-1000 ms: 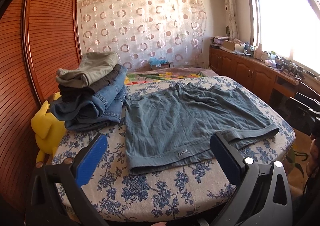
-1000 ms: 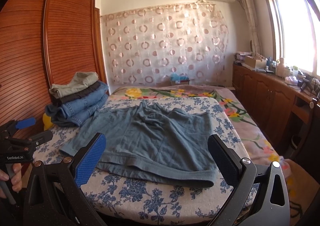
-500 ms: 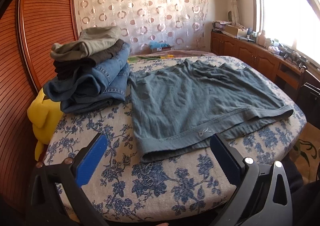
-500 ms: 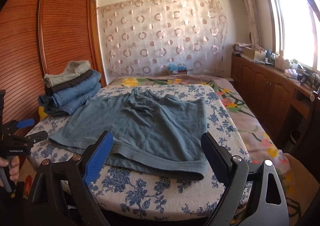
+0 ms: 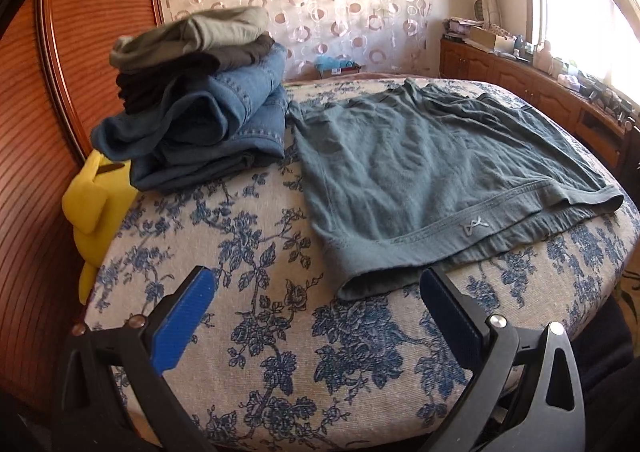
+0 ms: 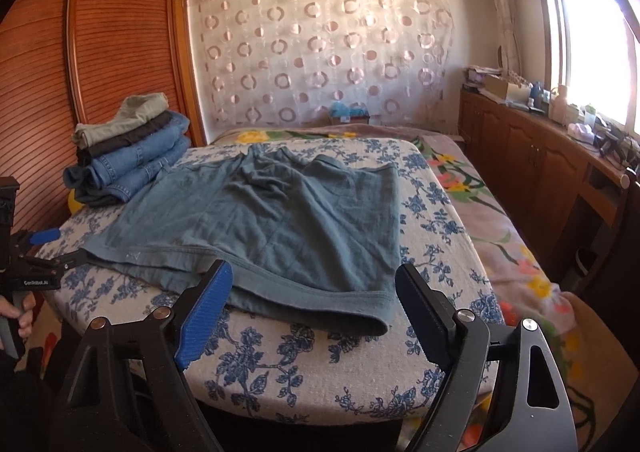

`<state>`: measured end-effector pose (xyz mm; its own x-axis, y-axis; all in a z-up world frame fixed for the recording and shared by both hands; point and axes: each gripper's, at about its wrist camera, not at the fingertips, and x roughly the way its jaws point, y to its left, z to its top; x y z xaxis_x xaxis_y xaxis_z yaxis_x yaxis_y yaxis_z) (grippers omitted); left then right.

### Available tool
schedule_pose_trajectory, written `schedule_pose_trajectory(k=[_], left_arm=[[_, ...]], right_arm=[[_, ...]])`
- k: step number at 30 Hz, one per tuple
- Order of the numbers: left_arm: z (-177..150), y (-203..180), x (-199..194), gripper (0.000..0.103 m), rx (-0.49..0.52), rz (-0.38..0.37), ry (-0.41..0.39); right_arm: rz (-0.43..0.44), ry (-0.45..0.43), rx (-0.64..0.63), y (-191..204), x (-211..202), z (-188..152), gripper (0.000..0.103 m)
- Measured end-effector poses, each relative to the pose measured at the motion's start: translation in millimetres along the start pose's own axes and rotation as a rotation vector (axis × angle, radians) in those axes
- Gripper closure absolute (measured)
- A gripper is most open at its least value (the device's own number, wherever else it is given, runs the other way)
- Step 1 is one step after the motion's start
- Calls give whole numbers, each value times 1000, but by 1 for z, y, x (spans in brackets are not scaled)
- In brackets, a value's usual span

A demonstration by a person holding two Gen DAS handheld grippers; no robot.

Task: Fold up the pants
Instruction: 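Lower both open grippers toward the hem of the blue-grey shorts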

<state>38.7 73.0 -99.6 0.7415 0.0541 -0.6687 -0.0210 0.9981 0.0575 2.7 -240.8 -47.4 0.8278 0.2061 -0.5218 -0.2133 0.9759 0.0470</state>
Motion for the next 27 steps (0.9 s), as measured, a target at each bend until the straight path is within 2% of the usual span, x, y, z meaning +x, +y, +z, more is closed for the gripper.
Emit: schedule_pose_trajectory(k=[6, 12, 16, 22, 27], left_arm=[[-3, 5, 7, 0, 18, 26, 24], [0, 9, 14, 2, 21, 0, 43], [2, 11, 18, 9, 13, -23, 47], [5, 13, 15, 31, -1, -48, 33], [7, 12, 13, 37, -4, -64, 22]], right_arm=[[-20, 35, -5, -8, 10, -8, 17], [-41, 68, -19, -16, 16, -13, 20], [-55, 94, -12, -24, 20, -15, 21], [-72, 130, -14, -31, 26, -19, 21], [-85, 157, -27, -34, 34, -20, 26]])
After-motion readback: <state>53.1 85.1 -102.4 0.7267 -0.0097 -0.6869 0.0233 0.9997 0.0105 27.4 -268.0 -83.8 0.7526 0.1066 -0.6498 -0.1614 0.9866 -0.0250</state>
